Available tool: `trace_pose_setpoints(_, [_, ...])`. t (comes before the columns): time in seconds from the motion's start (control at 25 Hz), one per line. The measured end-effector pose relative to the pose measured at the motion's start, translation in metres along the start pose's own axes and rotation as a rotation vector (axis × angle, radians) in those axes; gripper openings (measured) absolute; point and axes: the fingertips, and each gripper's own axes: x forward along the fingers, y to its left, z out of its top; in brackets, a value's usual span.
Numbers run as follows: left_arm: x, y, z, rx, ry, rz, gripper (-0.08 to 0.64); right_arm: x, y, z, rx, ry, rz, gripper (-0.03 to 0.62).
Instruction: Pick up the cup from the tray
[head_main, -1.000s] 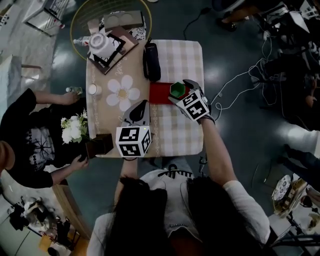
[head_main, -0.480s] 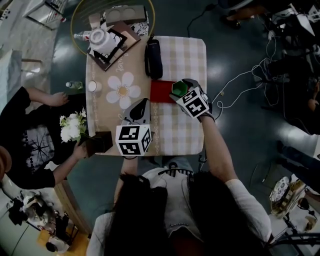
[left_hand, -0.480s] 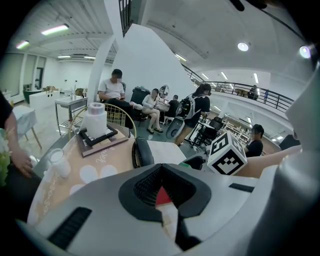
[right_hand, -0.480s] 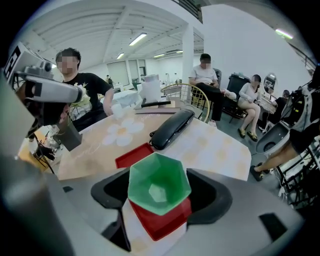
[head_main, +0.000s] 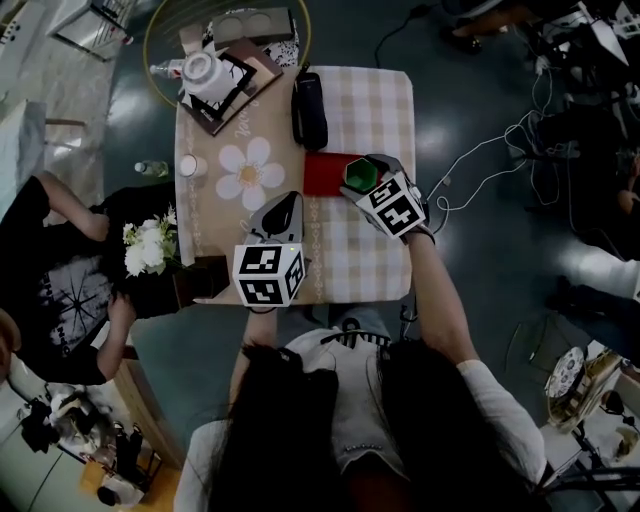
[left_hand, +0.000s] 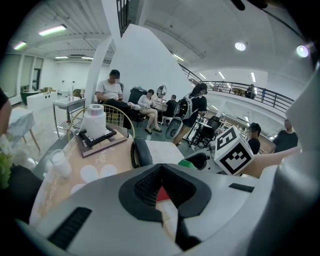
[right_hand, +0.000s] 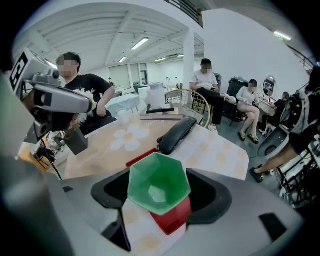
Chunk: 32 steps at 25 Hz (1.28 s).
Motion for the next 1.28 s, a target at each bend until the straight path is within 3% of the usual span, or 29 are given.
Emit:
trace_pose_setpoints(0.4, [-0.026,-0.012,-0.008,0.024,-0.029,-0.036,0.009,-0.025,0.044,-0.027,0.026,-0.002,-0.024,0.341])
trace_pose_setpoints(0.88, [-0.054,-0.022,-0.032,0.047,-0.036,-0.061,0.009,-0.016,0.091,-0.075,0.072,0.033,-0.021,0.341])
trace_pose_setpoints(1.28, [-0.062,-0.022,-0.034,0.059,-0.051,-0.073,0.009,-0.011,0.098,-0.079,-0.001,0.033,-0.047,0.342])
